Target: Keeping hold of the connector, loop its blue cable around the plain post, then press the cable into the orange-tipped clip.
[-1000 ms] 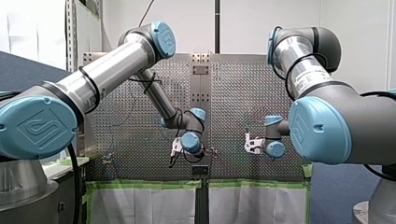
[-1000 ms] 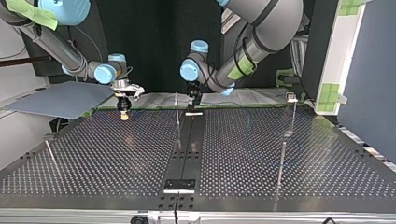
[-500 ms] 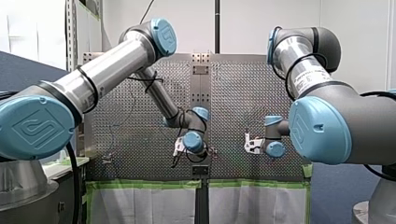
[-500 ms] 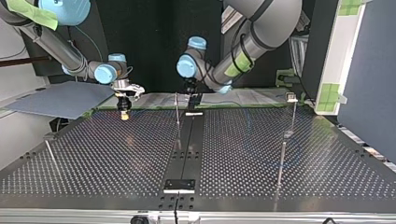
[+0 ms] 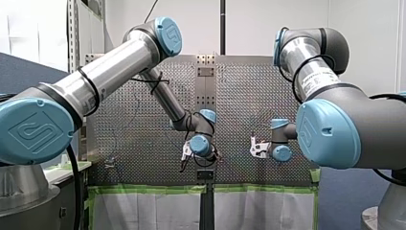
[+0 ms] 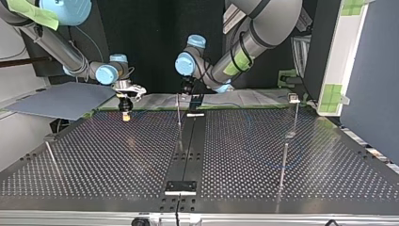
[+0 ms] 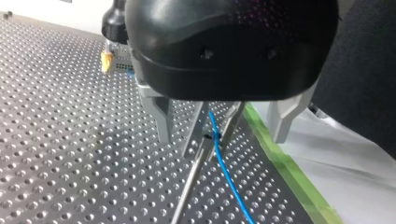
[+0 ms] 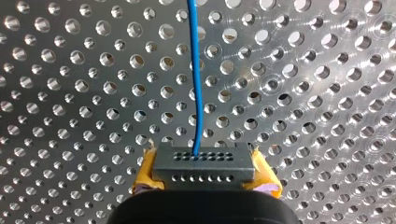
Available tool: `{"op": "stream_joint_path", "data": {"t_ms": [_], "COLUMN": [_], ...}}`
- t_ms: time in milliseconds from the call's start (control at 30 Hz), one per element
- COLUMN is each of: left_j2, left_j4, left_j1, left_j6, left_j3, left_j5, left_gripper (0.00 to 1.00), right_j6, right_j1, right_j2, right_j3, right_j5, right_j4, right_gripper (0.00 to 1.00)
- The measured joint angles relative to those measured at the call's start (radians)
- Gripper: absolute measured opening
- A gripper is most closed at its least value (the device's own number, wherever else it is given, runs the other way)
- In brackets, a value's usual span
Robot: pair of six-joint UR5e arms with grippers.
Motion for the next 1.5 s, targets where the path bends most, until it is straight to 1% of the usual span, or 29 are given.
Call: {"op": "stream_joint_path", "data": {"t_ms": [167, 700, 933, 1133, 1233, 1333, 1433, 1500], "left_j2": [0.0, 0.0, -0.001, -0.001, -0.001, 0.001, 0.01, 0.024], "left_j4": [0.005, 0.006, 0.006, 0.008, -0.002, -0.019, -0.034, -0.029], "left_j1": [-0.003, -0.008, -0.008, -0.005, -0.005, -0.011, -0.017, -0.02], "left_j6": [-0.005, -0.012, -0.026, -0.052, -0.05, -0.037, -0.023, -0.022], "left_j3": [0.0, 0.0, 0.0, -0.001, -0.008, -0.021, -0.043, -0.063], "left_j5": [0.011, 0.021, 0.02, 0.034, 0.035, 0.03, 0.016, 0.014], "left_gripper": [0.99, 0.99, 0.99, 0.99, 0.99, 0.99, 0.99, 0.99], "right_j6": [0.0, 0.0, 0.0, 0.0, 0.0, 0.0, 0.002, 0.003], "right_j1": [0.001, 0.003, 0.003, 0.006, 0.006, 0.006, 0.006, 0.006], "right_j2": [0.0, 0.0, 0.0, 0.0, 0.0, 0.0, 0.0, 0.0], "right_j3": [0.0, 0.0, 0.0, 0.0, 0.0, 0.0, 0.0, 0.0], "right_j5": [0.0, 0.0, 0.001, 0.0, 0.001, 0.0, 0.0, 0.001], "right_j4": [0.0, 0.0, 0.0, 0.0, 0.0, 0.0, 0.0, 0.0], "right_gripper": [0.0, 0.0, 0.0, 0.0, 0.0, 0.0, 0.0, 0.0]}}
